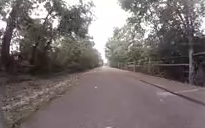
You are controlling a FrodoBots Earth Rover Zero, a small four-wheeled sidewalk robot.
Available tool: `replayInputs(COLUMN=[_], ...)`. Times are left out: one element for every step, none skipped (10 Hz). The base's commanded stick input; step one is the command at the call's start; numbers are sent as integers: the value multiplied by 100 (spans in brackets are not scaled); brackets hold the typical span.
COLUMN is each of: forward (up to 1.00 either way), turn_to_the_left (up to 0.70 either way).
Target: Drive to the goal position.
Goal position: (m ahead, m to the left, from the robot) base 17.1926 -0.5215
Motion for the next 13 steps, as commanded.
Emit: replayInputs(forward=[70,70,70,70,70,70,70,70,70,70,70,70,70], turn_to_the_left=[0,0,0,0,0,0,0,0,0,0,0,0,0])
